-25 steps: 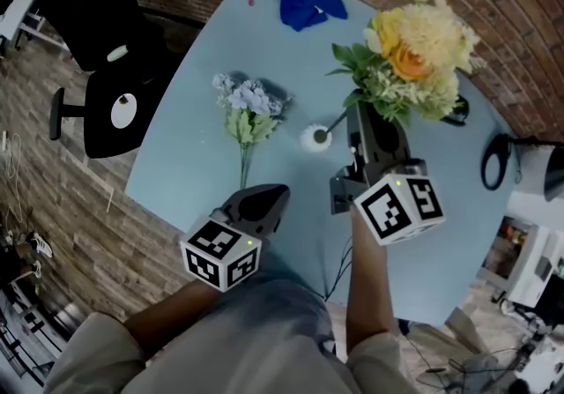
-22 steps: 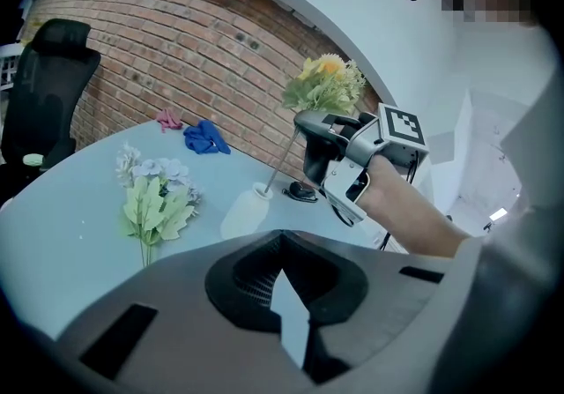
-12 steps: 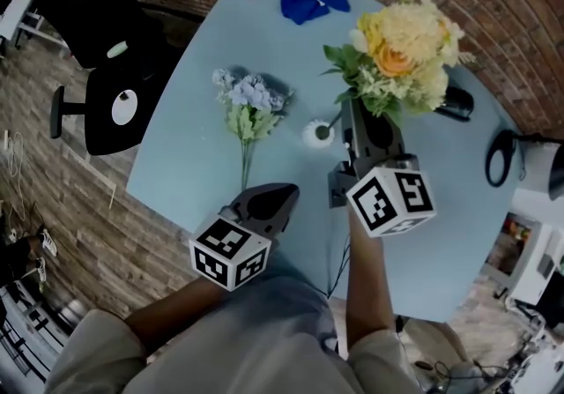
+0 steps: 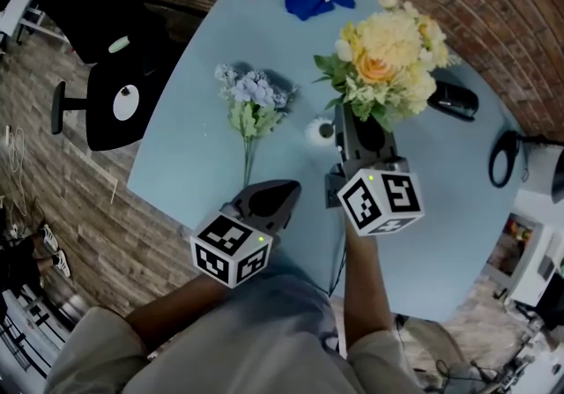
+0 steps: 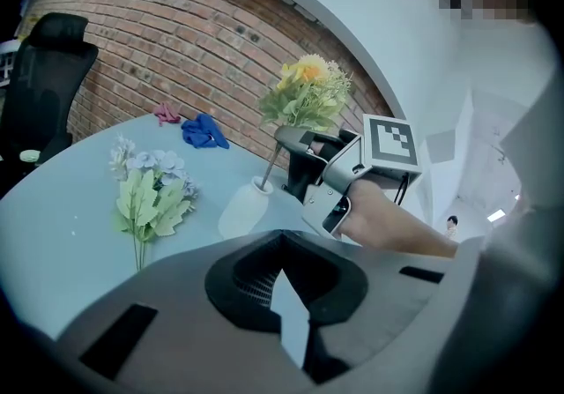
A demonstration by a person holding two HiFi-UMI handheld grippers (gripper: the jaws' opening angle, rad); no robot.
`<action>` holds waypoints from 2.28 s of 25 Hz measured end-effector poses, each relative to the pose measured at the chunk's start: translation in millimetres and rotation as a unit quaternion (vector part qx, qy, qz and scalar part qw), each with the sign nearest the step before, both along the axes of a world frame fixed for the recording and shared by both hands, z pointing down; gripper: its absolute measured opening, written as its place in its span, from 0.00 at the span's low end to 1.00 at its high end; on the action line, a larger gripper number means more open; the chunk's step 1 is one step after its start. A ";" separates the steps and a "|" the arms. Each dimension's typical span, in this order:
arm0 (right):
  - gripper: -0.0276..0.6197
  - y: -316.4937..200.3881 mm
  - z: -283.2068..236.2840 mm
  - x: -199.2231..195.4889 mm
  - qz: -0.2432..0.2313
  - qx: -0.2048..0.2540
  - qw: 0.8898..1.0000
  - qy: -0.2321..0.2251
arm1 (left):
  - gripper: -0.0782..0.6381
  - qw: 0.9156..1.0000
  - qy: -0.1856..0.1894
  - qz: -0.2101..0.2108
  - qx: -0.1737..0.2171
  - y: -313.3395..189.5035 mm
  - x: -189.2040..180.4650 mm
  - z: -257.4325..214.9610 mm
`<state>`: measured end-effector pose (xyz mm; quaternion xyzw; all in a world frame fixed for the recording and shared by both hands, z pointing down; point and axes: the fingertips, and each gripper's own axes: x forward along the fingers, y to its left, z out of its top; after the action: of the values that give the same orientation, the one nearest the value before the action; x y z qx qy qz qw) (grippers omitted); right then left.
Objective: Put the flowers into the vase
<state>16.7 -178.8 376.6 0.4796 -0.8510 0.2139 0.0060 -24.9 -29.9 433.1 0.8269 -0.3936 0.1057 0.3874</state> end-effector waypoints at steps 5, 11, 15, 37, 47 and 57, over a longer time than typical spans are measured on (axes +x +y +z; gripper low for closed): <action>0.11 3.5 10.9 -2.7 -0.004 -0.003 1.000 0.015 | 0.14 1.000 -0.001 0.000 -0.001 1.5 0.5 1.7; 0.12 10.9 16.4 -13.9 -0.027 0.016 0.998 0.054 | 0.14 1.000 0.000 0.000 -0.002 3.1 0.2 2.0; 0.12 14.3 19.8 -20.4 -0.039 0.022 0.996 0.072 | 0.14 1.000 0.001 0.000 -0.003 3.0 0.3 2.5; 0.14 23.0 42.6 -26.3 -0.059 0.015 0.987 0.149 | 0.14 1.000 0.005 0.001 -0.008 7.0 1.1 4.4; 0.21 30.9 56.1 -25.0 -0.069 0.004 0.985 0.160 | 0.14 1.000 0.006 0.002 -0.011 8.7 3.7 6.4; 0.27 36.0 57.3 -22.6 -0.071 0.008 0.986 0.152 | 0.14 1.000 0.002 0.004 -0.013 10.5 5.5 7.9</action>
<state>-5.9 -142.8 433.9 0.4446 -0.8740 0.1305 0.1465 -19.5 -19.4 441.0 0.8234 -0.3883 0.1108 0.3987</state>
